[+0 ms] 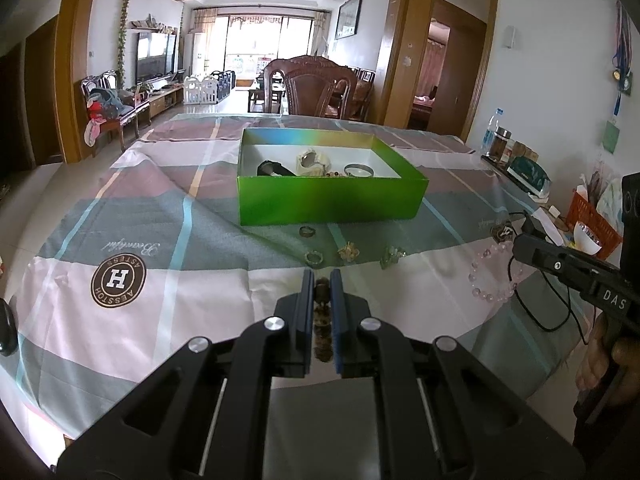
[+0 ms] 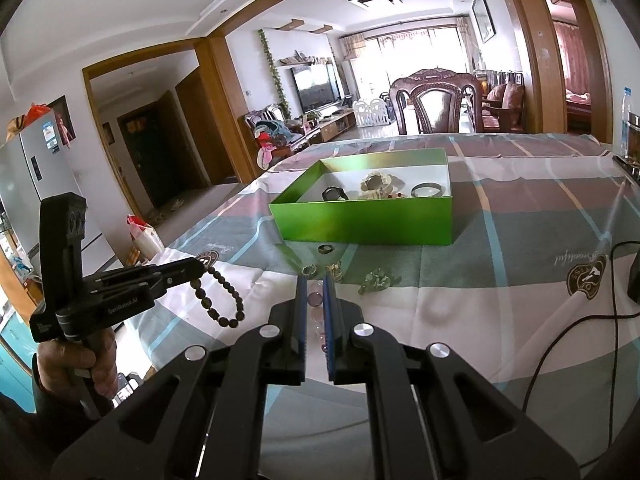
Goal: Organize jewelry
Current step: 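Carry the dark bracelet with the left tool while the right tool carries the pink bracelet over the box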
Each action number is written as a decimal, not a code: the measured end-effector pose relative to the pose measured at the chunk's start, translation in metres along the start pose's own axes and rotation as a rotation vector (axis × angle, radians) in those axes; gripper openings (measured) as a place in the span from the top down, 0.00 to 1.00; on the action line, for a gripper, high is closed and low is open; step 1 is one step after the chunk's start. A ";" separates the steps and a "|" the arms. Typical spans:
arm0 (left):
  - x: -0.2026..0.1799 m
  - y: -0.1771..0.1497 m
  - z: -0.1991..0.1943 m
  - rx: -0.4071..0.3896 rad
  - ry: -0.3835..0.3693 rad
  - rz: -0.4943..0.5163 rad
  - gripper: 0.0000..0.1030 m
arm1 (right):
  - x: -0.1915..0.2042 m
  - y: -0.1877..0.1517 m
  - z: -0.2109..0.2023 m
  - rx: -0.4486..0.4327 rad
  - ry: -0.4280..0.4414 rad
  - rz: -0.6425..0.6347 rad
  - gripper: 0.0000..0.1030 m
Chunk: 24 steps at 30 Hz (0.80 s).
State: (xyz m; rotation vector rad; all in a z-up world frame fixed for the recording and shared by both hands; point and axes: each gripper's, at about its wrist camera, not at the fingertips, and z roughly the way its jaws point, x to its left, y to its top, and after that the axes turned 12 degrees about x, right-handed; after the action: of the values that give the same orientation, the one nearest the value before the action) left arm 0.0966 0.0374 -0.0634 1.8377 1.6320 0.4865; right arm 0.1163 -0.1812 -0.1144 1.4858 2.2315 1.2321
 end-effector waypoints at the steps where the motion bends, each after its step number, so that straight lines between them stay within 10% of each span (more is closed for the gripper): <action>1: 0.000 0.000 0.001 0.002 0.000 -0.001 0.92 | 0.000 0.000 0.001 0.001 0.000 0.001 0.93; 15: 0.003 0.007 0.003 -0.008 0.013 0.005 0.92 | -0.005 0.006 0.003 -0.001 -0.009 -0.003 0.93; 24: 0.003 0.073 -0.010 -0.089 0.028 0.054 0.92 | -0.014 0.054 0.000 -0.059 -0.030 -0.039 0.93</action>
State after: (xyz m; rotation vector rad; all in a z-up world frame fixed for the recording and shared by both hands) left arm 0.1453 0.0393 -0.0082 1.8201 1.5568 0.6018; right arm 0.1596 -0.1849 -0.0787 1.4230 2.1750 1.2442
